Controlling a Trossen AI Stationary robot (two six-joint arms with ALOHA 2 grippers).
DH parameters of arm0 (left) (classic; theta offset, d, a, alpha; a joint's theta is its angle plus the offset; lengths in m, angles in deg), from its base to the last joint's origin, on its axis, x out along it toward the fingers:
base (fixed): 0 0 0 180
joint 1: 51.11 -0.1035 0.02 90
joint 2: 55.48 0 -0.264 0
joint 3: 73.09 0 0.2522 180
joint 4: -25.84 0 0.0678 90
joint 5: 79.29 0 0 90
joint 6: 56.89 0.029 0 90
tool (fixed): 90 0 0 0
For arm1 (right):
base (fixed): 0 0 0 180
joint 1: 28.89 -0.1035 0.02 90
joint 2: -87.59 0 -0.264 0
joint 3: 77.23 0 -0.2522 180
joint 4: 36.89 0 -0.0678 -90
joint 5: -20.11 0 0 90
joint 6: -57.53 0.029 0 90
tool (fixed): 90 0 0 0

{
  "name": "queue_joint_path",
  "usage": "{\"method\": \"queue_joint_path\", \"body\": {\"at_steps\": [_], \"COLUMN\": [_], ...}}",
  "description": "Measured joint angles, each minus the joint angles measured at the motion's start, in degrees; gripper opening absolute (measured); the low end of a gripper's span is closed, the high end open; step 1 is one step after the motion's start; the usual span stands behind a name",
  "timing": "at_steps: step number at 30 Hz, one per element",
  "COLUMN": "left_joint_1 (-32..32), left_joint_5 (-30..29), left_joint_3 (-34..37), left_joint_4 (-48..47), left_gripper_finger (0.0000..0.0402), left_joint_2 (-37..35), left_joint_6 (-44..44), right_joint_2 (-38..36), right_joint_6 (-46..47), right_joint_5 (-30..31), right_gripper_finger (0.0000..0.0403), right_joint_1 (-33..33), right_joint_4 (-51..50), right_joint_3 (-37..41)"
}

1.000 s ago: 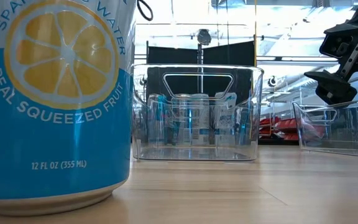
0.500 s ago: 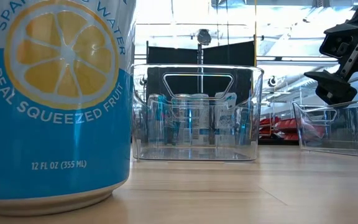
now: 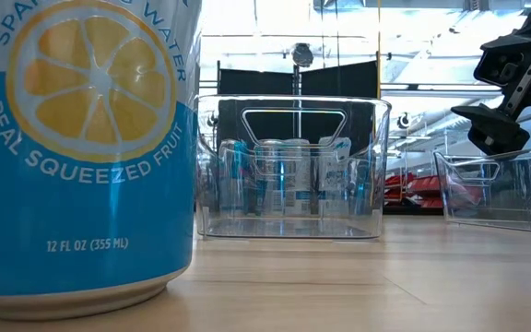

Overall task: Sort soda cans
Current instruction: Move the top left transparent bin to the middle left of the table

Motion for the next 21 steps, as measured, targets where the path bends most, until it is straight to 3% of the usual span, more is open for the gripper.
{"method": "queue_joint_path", "body": {"at_steps": [5,12,17,21], "left_joint_1": [-5.4,-12.4,-16.7,-18.8], "left_joint_5": [-0.2,3.3,10.2,10.7], "left_joint_3": [1.3,12.1,19.6,23.6], "left_joint_4": [1.2,10.1,18.5,21.9], "left_gripper_finger": [0.0112,0.0112,0.0112,0.0112], "left_joint_2": [2.1,2.1,2.1,2.1], "left_joint_6": [3.2,8.7,12.1,12.2], "right_joint_2": [0.0,0.0,0.0,0.0], "right_joint_6": [0.0,0.0,0.0,0.0], "right_joint_5": [0.0,0.0,0.0,0.0], "right_gripper_finger": [0.0325,0.0325,0.0325,0.0325], "right_joint_1": [0.0,0.0,0.0,0.0], "right_joint_4": [0.0,0.1,0.1,0.1], "right_joint_3": [0.0,0.0,0.0,0.0]}}
